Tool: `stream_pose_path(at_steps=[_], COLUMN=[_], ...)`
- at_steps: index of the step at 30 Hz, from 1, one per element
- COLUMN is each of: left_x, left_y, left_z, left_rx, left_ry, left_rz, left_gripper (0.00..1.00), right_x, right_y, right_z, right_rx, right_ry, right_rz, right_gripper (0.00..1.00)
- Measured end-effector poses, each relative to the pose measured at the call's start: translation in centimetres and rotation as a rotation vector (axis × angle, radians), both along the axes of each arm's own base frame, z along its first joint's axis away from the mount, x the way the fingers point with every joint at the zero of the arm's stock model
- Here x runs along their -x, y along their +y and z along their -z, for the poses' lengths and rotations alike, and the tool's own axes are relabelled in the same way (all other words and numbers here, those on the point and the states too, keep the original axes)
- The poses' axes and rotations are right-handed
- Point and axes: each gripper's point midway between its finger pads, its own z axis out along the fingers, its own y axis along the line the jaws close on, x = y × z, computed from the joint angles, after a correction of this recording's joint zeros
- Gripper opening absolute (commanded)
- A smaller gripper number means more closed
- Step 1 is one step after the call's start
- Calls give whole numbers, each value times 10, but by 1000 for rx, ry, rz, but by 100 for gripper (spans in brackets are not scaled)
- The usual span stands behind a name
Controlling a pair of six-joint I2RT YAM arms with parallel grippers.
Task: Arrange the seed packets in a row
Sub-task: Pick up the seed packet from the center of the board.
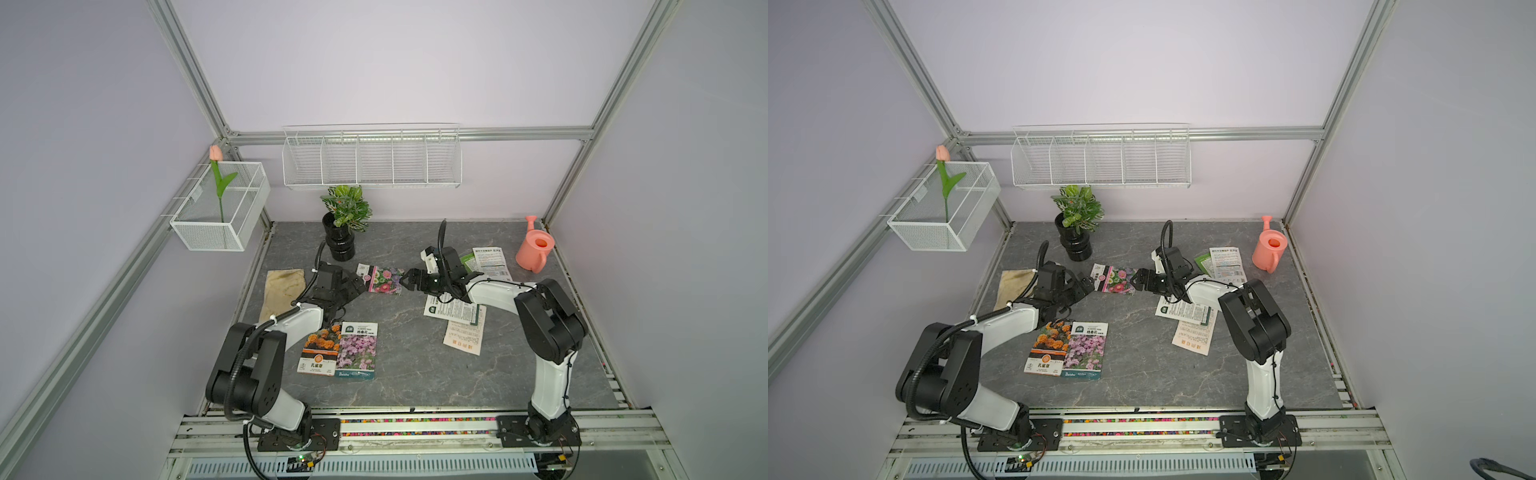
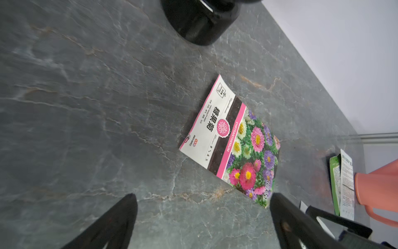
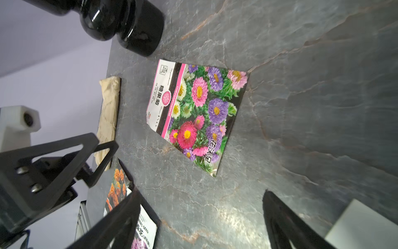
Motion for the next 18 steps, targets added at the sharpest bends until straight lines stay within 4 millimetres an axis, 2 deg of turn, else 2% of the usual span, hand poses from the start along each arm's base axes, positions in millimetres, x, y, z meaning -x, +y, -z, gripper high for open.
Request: stream_pose_path(at_steps=[4, 7, 9, 13, 18], left_x=[-22, -33, -42, -61, -75], left_y=[-7, -4, -1, -2, -22], left_z=[15, 25, 24, 25, 28], left_rx=[12, 4, 2, 23, 93], left_ry=[5, 9, -5, -26, -54], left_rz=[51, 64, 68, 105, 222], left_gripper=[95, 94, 93, 81, 64], right_x=[2, -4, -7, -14, -21], right_y=[6, 13, 17, 24, 31], right_z=[17, 17, 17, 16, 15], right_rx=[-24, -56, -72, -102, -138], right_ry=[32, 21, 16, 5, -3], right_rz=[-22, -32, -34, -41, -48], right_gripper=[91, 92, 93, 94, 95])
